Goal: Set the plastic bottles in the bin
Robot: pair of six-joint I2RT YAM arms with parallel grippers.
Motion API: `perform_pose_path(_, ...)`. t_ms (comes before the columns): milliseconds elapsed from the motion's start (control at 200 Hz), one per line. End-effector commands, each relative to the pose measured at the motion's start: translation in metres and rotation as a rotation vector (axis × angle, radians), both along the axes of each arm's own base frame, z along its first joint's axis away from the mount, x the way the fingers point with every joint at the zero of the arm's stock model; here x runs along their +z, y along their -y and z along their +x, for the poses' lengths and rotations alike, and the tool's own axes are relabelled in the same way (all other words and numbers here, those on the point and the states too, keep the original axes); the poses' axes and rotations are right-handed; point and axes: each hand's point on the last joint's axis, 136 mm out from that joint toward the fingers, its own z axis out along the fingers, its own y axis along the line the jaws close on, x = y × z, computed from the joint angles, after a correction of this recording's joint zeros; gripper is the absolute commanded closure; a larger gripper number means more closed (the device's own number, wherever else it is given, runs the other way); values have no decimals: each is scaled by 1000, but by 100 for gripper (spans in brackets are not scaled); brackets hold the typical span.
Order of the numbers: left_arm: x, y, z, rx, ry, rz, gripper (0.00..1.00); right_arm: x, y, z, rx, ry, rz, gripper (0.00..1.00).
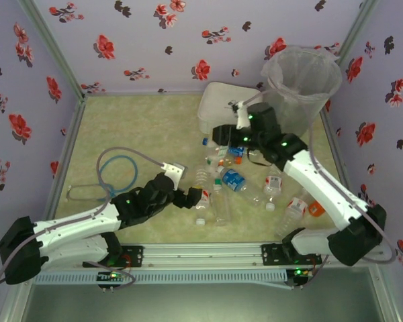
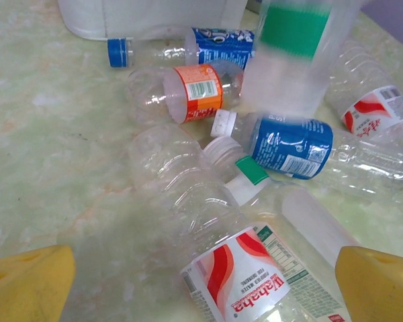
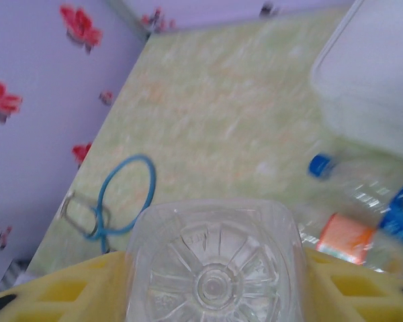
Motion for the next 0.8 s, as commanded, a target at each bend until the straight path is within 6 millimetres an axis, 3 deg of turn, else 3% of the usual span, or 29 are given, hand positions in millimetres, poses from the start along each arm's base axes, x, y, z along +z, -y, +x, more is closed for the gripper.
perform_pose_path(0,4,-5,6,31,31,-20,0,41,44,10,-125,126,-64,83)
perform_pose_path(140,5,-5,5,29,39,-33,0,78,98,18,-300,249,-149,100)
perform_pose_path(310,4,-7,4,35,26,-26,0,138,162,21,-551,417,-306,100)
perform_pose_path(450,0,-8,4,38,25,-25,0,175,205,40,-727,543,-494,100)
perform_pose_path(625,1,-11,0,29,13,-23,0,194,253,81,-868,542,-536,100)
perform_pose_path(795,-2,-24,-7,52,-8,-73,0,190,269,132,-863,485,-499,100)
